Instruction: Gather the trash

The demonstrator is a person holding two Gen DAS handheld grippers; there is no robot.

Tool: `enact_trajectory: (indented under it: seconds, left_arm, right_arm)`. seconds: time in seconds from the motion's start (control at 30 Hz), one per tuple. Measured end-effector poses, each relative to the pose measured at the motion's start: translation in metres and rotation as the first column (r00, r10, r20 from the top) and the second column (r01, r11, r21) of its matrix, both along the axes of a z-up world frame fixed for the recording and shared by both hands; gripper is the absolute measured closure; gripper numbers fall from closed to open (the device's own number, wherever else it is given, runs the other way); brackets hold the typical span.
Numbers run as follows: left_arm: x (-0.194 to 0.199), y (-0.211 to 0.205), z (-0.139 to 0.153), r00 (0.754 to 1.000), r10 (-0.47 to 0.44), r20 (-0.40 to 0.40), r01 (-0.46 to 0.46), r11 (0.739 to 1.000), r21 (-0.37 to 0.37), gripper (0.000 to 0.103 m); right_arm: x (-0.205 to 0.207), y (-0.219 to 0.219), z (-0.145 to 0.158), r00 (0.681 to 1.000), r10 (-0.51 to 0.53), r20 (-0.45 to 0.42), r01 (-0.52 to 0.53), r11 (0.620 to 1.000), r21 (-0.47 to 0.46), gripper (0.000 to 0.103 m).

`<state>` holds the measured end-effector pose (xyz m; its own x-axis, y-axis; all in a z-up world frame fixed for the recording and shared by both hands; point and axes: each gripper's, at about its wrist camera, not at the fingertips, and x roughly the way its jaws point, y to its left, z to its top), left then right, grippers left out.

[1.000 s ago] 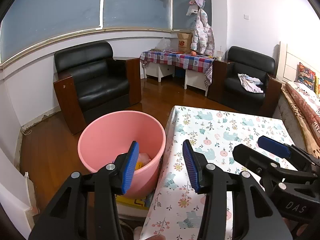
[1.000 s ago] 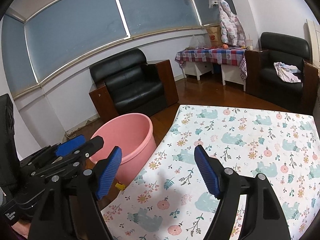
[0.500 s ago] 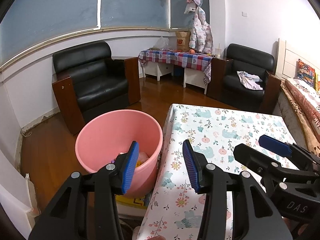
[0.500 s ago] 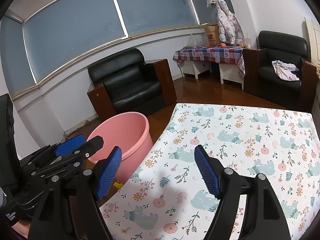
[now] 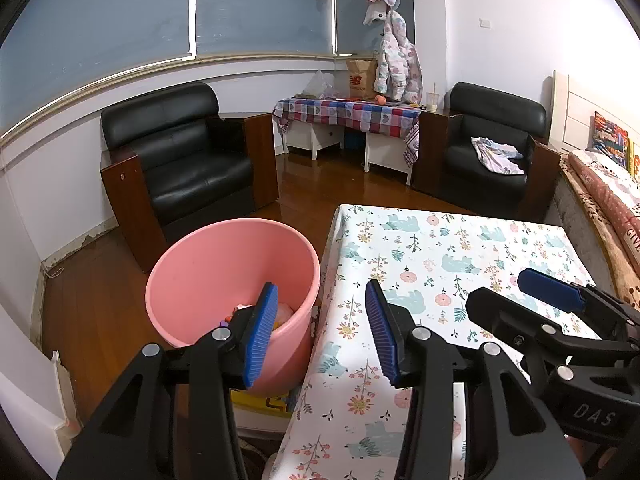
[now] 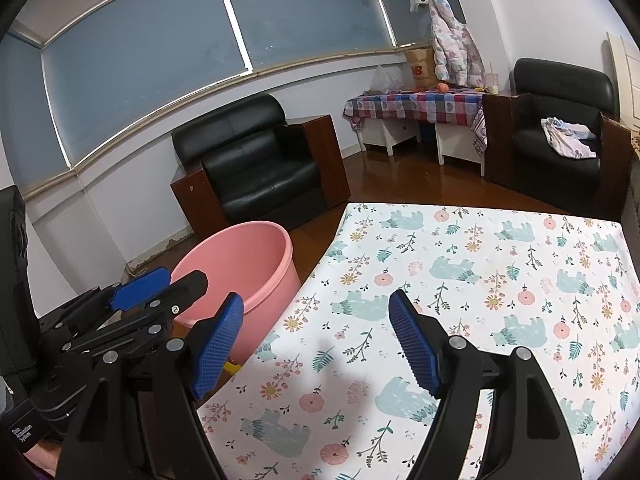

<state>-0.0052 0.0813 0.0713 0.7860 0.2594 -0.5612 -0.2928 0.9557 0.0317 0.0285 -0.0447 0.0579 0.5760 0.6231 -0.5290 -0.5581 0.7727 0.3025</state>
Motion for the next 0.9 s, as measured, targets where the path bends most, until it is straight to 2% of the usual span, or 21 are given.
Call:
enact_trajectory:
  seconds: [0.9]
  left_arm:
    - [-0.0007, 0.0001, -0.0062, 1.000, 0.010, 0.000, -0.010, 1.000, -0.009, 0.057]
  right_arm:
    - [0.0002, -0.0078, -0.0063, 1.000, -0.014, 0.000, 0.014, 1.000, -0.009, 0.029]
